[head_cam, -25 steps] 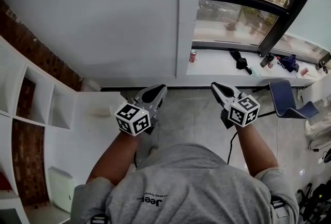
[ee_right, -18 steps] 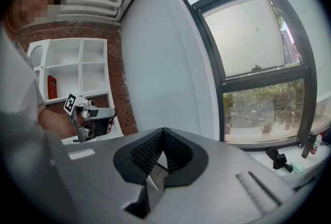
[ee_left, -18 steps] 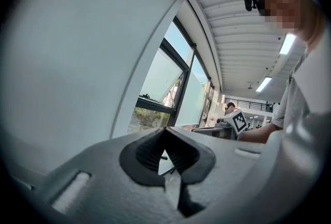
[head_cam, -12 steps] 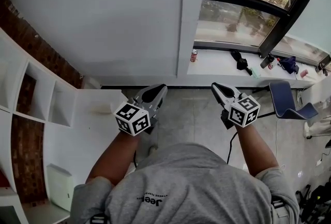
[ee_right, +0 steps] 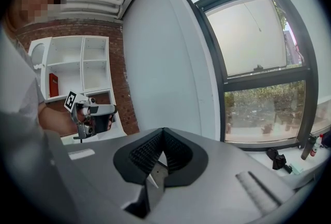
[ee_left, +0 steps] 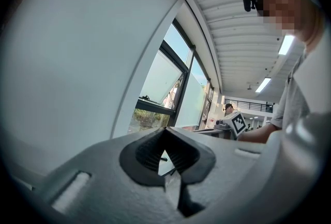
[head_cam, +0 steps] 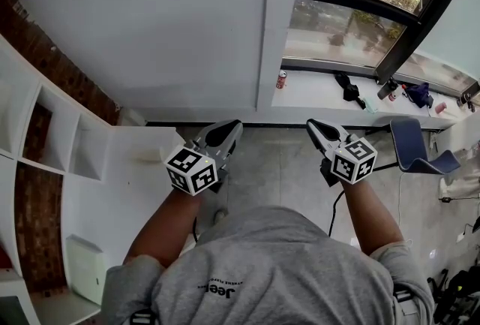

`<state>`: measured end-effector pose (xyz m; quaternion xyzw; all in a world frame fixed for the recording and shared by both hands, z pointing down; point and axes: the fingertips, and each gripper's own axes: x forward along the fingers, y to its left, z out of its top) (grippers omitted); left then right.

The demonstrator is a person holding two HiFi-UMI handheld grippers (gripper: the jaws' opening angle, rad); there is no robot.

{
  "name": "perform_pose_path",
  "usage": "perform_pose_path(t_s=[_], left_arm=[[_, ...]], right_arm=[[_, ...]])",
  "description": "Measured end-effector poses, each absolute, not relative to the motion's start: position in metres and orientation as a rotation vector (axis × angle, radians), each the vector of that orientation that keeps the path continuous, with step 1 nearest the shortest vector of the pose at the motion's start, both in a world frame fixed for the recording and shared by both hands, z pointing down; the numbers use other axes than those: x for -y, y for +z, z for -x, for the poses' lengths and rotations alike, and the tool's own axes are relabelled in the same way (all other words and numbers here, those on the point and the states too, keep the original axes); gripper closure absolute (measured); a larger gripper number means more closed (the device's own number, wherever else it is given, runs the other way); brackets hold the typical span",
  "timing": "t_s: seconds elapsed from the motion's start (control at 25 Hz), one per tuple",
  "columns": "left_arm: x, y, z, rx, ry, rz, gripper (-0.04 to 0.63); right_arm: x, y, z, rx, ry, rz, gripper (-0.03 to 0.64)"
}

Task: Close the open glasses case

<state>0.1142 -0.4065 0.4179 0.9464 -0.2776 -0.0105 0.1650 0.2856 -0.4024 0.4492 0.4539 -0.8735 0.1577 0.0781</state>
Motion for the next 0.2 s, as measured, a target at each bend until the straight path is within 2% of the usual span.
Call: perform_pose_path(t_s=[0.2], left_arm=[[0.4044, 0.4169, -0.1129, 0.786, -0.035, -2.696, 0.597]], right_arm=[[0.4003, 0.4497, -0.2835, 2.616, 0.474, -1.359, 0.607]])
